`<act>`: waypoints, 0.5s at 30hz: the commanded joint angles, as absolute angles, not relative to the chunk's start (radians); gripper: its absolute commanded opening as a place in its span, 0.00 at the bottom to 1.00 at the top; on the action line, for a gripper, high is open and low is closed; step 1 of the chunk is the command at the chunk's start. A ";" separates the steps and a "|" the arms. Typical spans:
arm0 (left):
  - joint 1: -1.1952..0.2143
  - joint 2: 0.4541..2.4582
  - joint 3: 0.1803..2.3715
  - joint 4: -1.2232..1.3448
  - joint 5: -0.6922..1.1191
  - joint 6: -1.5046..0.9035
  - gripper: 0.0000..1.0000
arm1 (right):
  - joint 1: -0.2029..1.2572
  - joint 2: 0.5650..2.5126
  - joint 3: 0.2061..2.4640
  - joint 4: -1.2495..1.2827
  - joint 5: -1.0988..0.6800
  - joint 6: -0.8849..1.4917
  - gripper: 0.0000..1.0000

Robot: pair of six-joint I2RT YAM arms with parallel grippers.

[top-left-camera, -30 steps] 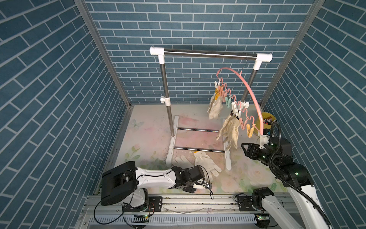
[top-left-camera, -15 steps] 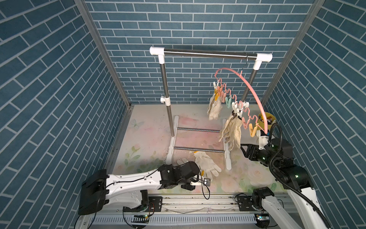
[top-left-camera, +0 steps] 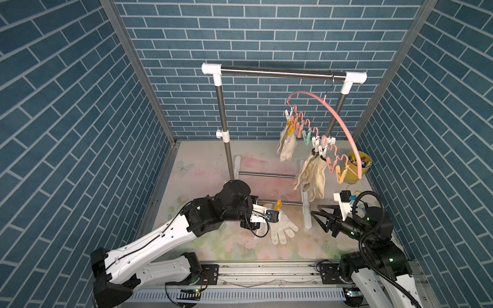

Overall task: Clip the gloves onto a hanger to dry
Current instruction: Pick up the glove from the center of the board.

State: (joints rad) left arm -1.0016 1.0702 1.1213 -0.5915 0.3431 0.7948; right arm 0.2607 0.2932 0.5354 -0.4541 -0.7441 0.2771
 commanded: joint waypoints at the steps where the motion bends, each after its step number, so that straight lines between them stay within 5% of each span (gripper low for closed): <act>1: -0.996 1.099 1.174 -0.652 0.489 0.819 0.00 | 0.291 0.318 0.531 -0.338 -0.836 0.183 0.55; 15: -0.995 1.219 1.260 -0.560 0.723 0.802 0.00 | 0.490 0.465 0.558 -0.211 -0.774 0.048 0.54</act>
State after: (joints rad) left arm -1.0008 1.2098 1.2282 -0.5945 0.6453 0.8047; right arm 0.4740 0.4667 0.5346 -0.2642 -0.7845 0.1387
